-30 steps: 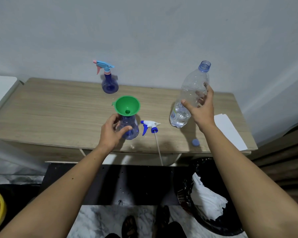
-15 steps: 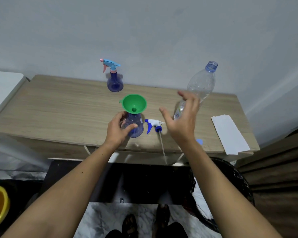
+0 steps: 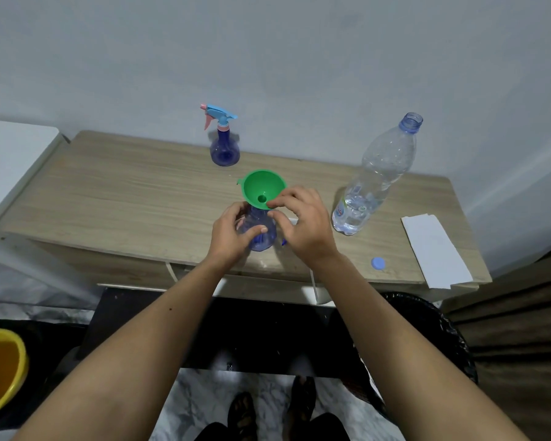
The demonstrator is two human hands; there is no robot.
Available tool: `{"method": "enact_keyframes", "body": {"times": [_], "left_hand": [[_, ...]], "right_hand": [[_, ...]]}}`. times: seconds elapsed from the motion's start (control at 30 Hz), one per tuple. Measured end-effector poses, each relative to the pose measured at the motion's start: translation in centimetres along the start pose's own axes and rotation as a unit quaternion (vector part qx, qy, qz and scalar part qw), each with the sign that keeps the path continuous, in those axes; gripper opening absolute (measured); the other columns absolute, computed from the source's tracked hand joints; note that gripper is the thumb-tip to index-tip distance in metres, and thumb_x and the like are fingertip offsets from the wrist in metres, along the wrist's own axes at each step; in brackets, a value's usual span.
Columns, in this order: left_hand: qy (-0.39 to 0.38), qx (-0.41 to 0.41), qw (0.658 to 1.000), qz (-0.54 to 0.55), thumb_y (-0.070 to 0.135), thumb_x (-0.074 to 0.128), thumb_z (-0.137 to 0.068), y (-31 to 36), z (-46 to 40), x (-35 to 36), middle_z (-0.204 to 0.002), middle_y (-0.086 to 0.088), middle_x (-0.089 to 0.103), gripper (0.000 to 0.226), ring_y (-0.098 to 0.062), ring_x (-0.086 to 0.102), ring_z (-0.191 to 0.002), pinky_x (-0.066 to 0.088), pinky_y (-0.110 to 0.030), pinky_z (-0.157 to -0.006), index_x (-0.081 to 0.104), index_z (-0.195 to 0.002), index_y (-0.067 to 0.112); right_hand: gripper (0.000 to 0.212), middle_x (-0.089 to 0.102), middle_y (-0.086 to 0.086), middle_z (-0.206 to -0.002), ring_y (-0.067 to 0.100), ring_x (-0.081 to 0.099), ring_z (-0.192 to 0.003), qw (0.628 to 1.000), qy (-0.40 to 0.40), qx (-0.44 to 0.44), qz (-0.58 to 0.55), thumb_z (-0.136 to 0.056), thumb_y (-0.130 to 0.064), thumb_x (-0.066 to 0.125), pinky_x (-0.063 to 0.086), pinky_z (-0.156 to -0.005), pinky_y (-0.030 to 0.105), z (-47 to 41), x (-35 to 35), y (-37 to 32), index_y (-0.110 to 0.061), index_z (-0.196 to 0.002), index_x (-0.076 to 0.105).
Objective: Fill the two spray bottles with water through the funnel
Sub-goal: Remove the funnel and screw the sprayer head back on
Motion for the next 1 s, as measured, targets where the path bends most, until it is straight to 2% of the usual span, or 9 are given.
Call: {"method": "enact_keyframes", "body": {"times": [0.13, 0.23, 0.3, 0.37, 0.6, 0.7, 0.83, 1.0], "left_hand": [[0.007, 0.009, 1.0, 0.009, 0.029, 0.087, -0.072, 0.1, 0.0, 0.1, -0.116, -0.004, 0.073, 0.055, -0.017, 0.07, -0.106, 0.057, -0.032, -0.094, 0.067, -0.122, 0.019], [0.006, 0.01, 1.0, 0.023, 0.027, 0.087, -0.072, 0.2, 0.0, 0.1, -0.119, -0.002, 0.073, 0.056, -0.007, 0.068, -0.105, 0.056, -0.027, -0.096, 0.066, -0.124, 0.023], [0.002, 0.006, 1.0, 0.03, 0.021, 0.089, -0.075, -0.1, 0.0, 0.2, -0.121, -0.001, 0.073, 0.056, -0.004, 0.068, -0.107, 0.056, -0.028, -0.099, 0.066, -0.126, 0.019], [-0.002, 0.002, 1.0, 0.03, 0.015, 0.09, -0.078, -0.3, 0.0, 0.2, -0.123, 0.0, 0.073, 0.057, -0.008, 0.068, -0.111, 0.056, -0.032, -0.101, 0.067, -0.13, 0.016], [-0.004, 0.002, 1.0, 0.026, 0.019, 0.089, -0.078, -0.5, -0.1, 0.2, -0.124, 0.001, 0.072, 0.058, -0.011, 0.068, -0.115, 0.056, -0.037, -0.103, 0.066, -0.131, 0.017], [-0.01, -0.002, 1.0, 0.025, 0.018, 0.09, -0.078, -0.5, -0.2, 0.1, -0.124, 0.002, 0.072, 0.059, -0.013, 0.068, -0.116, 0.056, -0.038, -0.104, 0.066, -0.132, 0.018], [-0.007, 0.007, 1.0, 0.018, 0.027, 0.088, -0.075, -0.3, -0.2, 0.0, -0.123, 0.003, 0.072, 0.057, -0.012, 0.069, -0.113, 0.057, -0.037, -0.101, 0.066, -0.128, 0.024], [-0.005, 0.009, 1.0, 0.005, 0.027, 0.087, -0.075, -0.2, -0.1, -0.1, -0.124, 0.006, 0.072, 0.056, -0.007, 0.067, -0.113, 0.056, -0.034, -0.101, 0.066, -0.127, 0.03]], "right_hand": [[0.009, 0.074, 0.002, -0.097, 0.03, 0.064, -0.098, 0.999, 0.0, -0.031, 0.02, -0.087, -0.008, 0.08, 0.045, -0.091, 0.028, -1.2, -0.4, 0.0, -0.01, -0.095, 0.081], [0.007, 0.074, 0.001, -0.096, 0.028, 0.064, -0.098, 0.998, 0.009, -0.047, 0.029, -0.088, -0.01, 0.081, 0.047, -0.09, 0.03, -2.1, -1.0, -0.1, -0.011, -0.095, 0.08], [0.006, 0.074, 0.001, -0.097, 0.026, 0.064, -0.099, 0.998, 0.015, -0.049, 0.032, -0.089, -0.011, 0.08, 0.046, -0.091, 0.027, -2.6, -1.5, -0.1, -0.011, -0.095, 0.08], [0.005, 0.074, 0.0, -0.097, 0.024, 0.064, -0.099, 0.998, 0.019, -0.05, 0.034, -0.091, -0.012, 0.079, 0.044, -0.09, 0.024, -3.0, -2.0, 0.0, -0.011, -0.095, 0.079], [0.004, 0.071, 0.0, -0.097, 0.022, 0.061, -0.098, 0.996, -0.009, -0.071, 0.043, -0.092, -0.013, 0.076, 0.046, -0.088, 0.027, -3.2, -2.1, 0.5, -0.011, -0.096, 0.077], [0.004, 0.069, 0.0, -0.097, 0.022, 0.06, -0.097, 0.998, -0.007, -0.054, 0.037, -0.092, -0.013, 0.075, 0.046, -0.086, 0.029, -3.2, -2.0, 0.6, -0.011, -0.096, 0.075], [0.004, 0.066, 0.001, -0.096, 0.023, 0.061, -0.094, 0.999, -0.003, -0.033, 0.019, -0.093, -0.009, 0.072, 0.05, -0.083, 0.035, -3.3, -2.2, 0.9, -0.01, -0.097, 0.072], [0.006, 0.067, -0.001, -0.096, 0.012, 0.064, -0.084, 0.993, 0.073, 0.062, -0.071, -0.093, -0.006, 0.071, 0.05, -0.081, 0.02, -3.9, -3.3, 1.9, -0.012, -0.097, 0.071]]}}
Point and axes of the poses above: each hand's wrist, its own z-axis away from the middle knuckle, its own x-axis out of the palm, y = z × x, the point moved 1 cm from there along -z, towards the middle knuckle
